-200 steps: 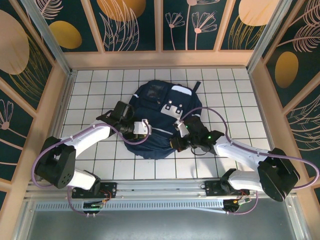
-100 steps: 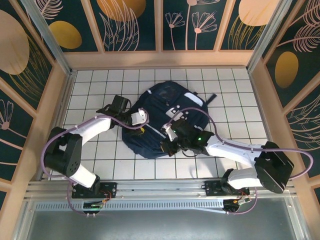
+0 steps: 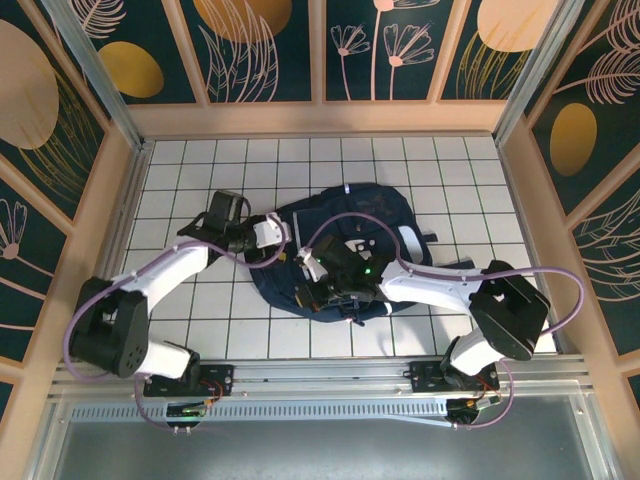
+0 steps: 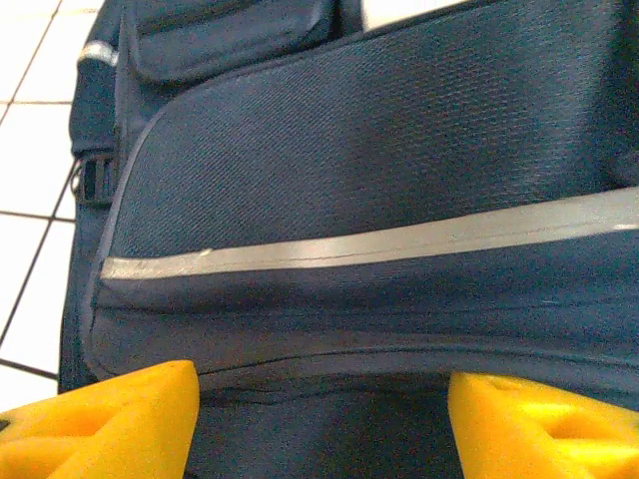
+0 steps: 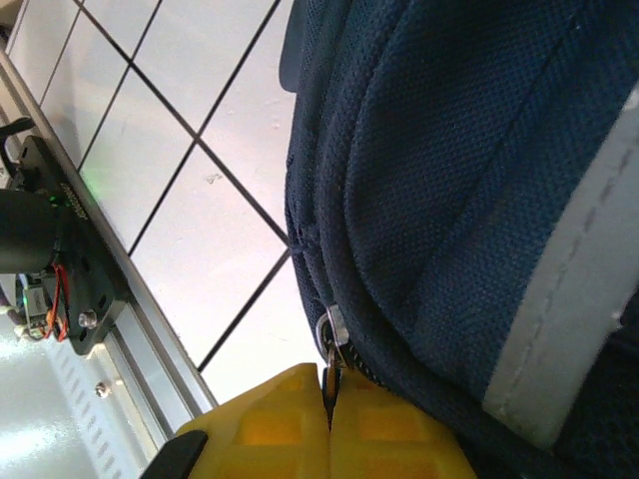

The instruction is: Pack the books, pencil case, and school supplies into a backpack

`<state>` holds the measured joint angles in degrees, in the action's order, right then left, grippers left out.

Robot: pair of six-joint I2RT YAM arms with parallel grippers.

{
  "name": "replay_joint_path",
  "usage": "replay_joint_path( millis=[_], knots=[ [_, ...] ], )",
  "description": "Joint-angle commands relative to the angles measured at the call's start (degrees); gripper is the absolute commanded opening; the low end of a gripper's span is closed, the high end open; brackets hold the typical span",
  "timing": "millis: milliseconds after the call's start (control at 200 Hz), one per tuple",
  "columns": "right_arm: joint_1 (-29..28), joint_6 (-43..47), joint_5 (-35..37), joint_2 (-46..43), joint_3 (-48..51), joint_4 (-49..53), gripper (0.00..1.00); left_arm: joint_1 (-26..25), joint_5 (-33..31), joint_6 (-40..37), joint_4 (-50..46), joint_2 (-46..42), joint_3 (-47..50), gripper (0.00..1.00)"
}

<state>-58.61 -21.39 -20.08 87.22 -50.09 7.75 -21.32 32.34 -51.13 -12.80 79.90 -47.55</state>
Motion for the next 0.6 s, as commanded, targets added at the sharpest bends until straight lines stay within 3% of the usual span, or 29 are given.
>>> replay_joint_path(
  millis=[0,145,290,365,505,596],
  knots=[
    [-0.4,0.4,-4.2,-0.7,0.6,-4.9,0.00,-0.7,7.3,-2.8,-5.4,-5.1,2.5,0.70],
    [0.1,1.3,-4.3,-2.3,1.8,-3.6,0.00,-1.3,6.9,-3.6,-7.1,-7.7,4.4,0.71],
    [1.1,1.3,-4.9,-5.0,3.4,-2.6,0.00,-6.8,-1.2,-6.5,-7.9,-7.7,4.4,0.74],
    [1.5,1.9,-4.6,-6.3,3.8,-1.5,0.00,-8.9,-2.3,-8.8,-11.3,-4.6,1.6,0.72],
    [3.3,1.6,-4.6,-8.6,5.3,-1.1,0.00,-11.0,-1.7,-10.8,-17.2,2.0,-3.3,0.61],
    [3.9,1.6,-4.0,-9.7,6.1,-1.2,0.00,-12.2,-0.7,-12.3,-17.5,4.1,-4.5,0.48]
  ],
)
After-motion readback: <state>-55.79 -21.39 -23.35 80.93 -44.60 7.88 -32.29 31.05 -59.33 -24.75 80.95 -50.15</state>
